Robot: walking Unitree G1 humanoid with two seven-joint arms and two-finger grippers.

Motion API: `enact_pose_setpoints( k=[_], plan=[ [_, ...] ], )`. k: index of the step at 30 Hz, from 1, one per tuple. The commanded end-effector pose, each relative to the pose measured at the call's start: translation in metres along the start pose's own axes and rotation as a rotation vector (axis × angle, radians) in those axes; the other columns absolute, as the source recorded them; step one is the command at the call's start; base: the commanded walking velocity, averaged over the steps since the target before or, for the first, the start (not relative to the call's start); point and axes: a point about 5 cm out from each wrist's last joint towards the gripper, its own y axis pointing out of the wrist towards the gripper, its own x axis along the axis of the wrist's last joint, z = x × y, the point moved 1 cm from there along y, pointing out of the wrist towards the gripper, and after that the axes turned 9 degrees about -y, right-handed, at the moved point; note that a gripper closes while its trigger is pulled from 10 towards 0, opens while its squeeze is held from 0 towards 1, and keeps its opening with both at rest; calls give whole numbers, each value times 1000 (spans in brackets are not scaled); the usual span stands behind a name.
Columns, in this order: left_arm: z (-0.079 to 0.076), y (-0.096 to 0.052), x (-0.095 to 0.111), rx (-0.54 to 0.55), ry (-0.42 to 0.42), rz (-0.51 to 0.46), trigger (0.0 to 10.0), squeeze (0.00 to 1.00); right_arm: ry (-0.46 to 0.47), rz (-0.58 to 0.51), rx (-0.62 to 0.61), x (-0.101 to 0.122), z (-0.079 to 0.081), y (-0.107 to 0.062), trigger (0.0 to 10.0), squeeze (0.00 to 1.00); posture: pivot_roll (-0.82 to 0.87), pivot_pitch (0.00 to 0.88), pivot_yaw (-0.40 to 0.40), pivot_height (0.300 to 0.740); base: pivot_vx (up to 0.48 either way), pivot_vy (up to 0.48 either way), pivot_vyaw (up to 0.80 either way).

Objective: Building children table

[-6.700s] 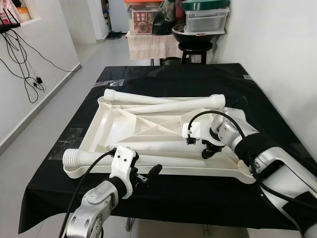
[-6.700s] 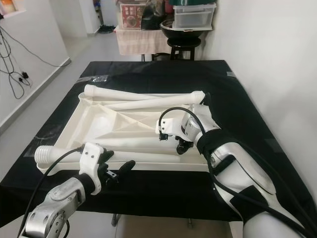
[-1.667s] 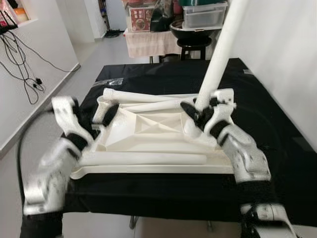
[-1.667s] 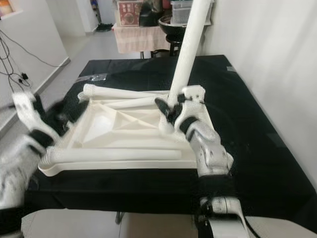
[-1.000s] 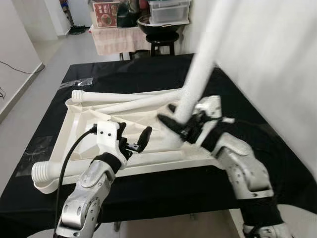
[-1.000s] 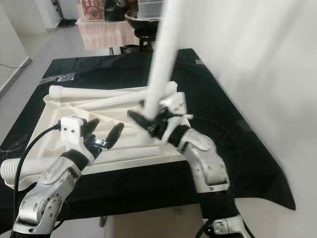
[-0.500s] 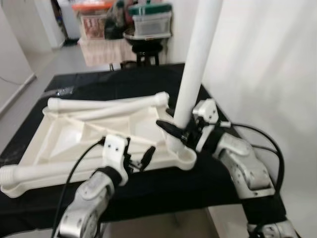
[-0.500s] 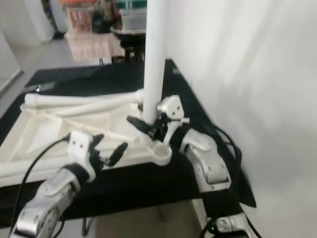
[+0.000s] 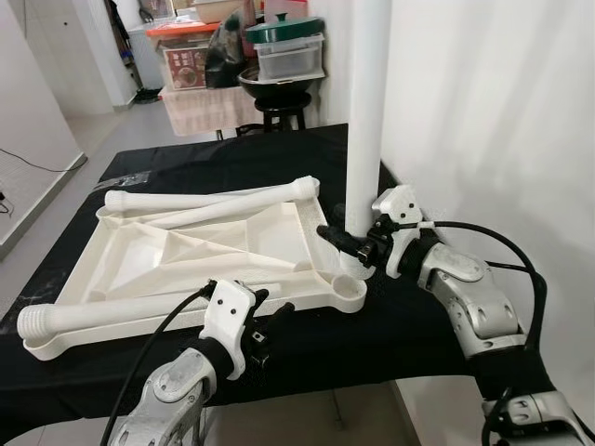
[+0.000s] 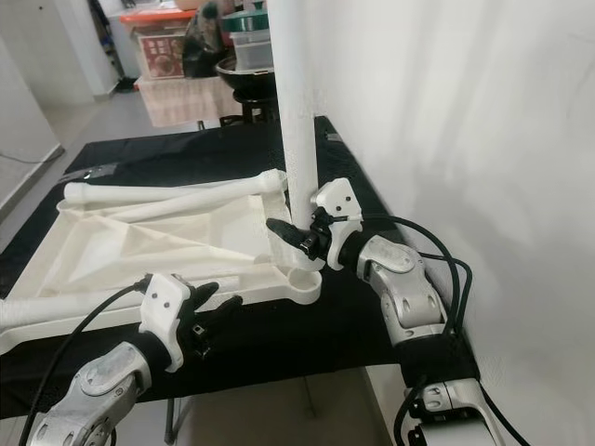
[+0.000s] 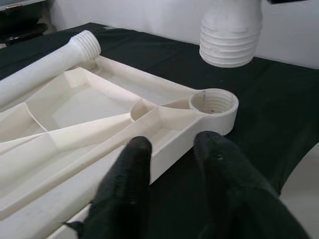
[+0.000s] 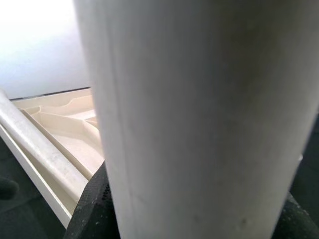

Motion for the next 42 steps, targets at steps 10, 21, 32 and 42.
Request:
enact_pose_setpoints(
  k=[10,21,32,42],
  plan=[
    [-5,-20,-1,30,81,42,0,0,173,-208,254,9,6,1,10000,0,-19,64,47,740,0,0,0],
    [-6,-34,14,48,128,6,10000,0,59,-148,475,-1,27,-7,10000,0,17,168,75,740,0,0,0],
    [-36,-62,6,-181,79,121,10000,0,-59,-143,479,5,14,-5,10000,0,36,240,90,740,0,0,0],
    [-43,-71,4,-184,33,129,10000,0,-29,-170,546,14,-4,-24,10000,0,40,245,83,740,0,0,0]
  ],
)
